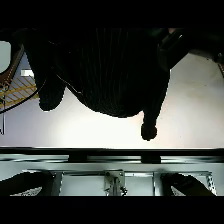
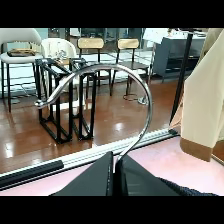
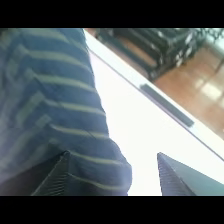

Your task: Fold the shirts.

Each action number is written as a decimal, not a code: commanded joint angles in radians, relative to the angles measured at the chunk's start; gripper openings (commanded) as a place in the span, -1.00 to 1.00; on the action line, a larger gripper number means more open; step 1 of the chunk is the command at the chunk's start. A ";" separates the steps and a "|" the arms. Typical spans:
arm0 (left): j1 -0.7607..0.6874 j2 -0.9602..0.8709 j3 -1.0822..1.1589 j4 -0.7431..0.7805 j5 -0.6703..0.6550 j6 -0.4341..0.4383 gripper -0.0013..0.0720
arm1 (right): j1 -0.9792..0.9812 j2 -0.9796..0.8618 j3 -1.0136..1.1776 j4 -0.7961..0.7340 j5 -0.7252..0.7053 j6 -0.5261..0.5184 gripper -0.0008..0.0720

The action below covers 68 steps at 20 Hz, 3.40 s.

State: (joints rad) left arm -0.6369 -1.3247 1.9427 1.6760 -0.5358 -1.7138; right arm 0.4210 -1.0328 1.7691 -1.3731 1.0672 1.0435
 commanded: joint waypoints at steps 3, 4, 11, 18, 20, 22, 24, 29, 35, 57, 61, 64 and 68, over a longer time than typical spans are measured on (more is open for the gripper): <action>-0.003 0.003 0.000 -0.055 -0.045 0.000 -0.82 | -0.082 -0.060 0.001 0.230 0.104 -0.100 0.84; -0.005 0.003 0.000 -0.055 -0.045 0.000 -0.82 | -0.082 -0.078 0.001 0.283 0.130 -0.113 0.84; -0.003 0.004 0.000 -0.080 -0.060 0.003 -0.81 | -0.082 -0.113 0.001 0.438 0.142 -0.169 -0.69; 0.026 0.004 0.000 -0.081 -0.129 0.001 0.68 | -0.082 -0.056 0.001 0.467 0.145 -0.170 -0.72; 0.026 0.005 0.000 -0.088 -0.149 -0.001 1.00 | -0.082 -0.054 0.001 0.466 0.135 -0.154 -0.72; 0.026 0.013 0.000 -0.088 -0.180 -0.001 1.00 | -0.082 -0.054 0.001 0.450 0.099 -0.150 -0.72; 0.026 0.029 0.000 -0.088 -0.225 -0.001 1.00 | -0.082 -0.054 0.001 0.414 0.042 -0.145 -0.73; -0.037 0.083 0.000 -0.145 -0.133 -0.001 1.00 | -0.082 -0.060 0.001 0.350 -0.061 -0.084 -0.72; -0.169 0.090 0.000 -0.162 -0.037 0.131 1.00 | -0.083 -0.056 0.001 0.270 -0.102 -0.011 -0.72; -0.167 0.153 -0.001 -0.061 -0.335 0.172 1.00 | -0.888 0.121 0.001 -0.656 -0.300 0.703 -0.72; -0.167 0.153 -0.001 -0.061 -0.337 0.173 1.00 | -0.889 0.055 0.001 -0.813 -0.332 0.795 -0.72; -0.167 0.153 -0.001 -0.060 -0.338 0.173 1.00 | -0.890 0.012 0.001 -0.893 -0.384 0.830 -0.72; -0.167 0.153 -0.001 -0.060 -0.341 0.173 1.00 | -0.956 -0.035 0.001 -0.890 -0.419 0.847 -0.72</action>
State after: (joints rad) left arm -0.8040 -1.1709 1.9419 1.6154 -0.8734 -1.5406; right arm -0.4980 -1.0351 1.7695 -2.2284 0.6804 1.8587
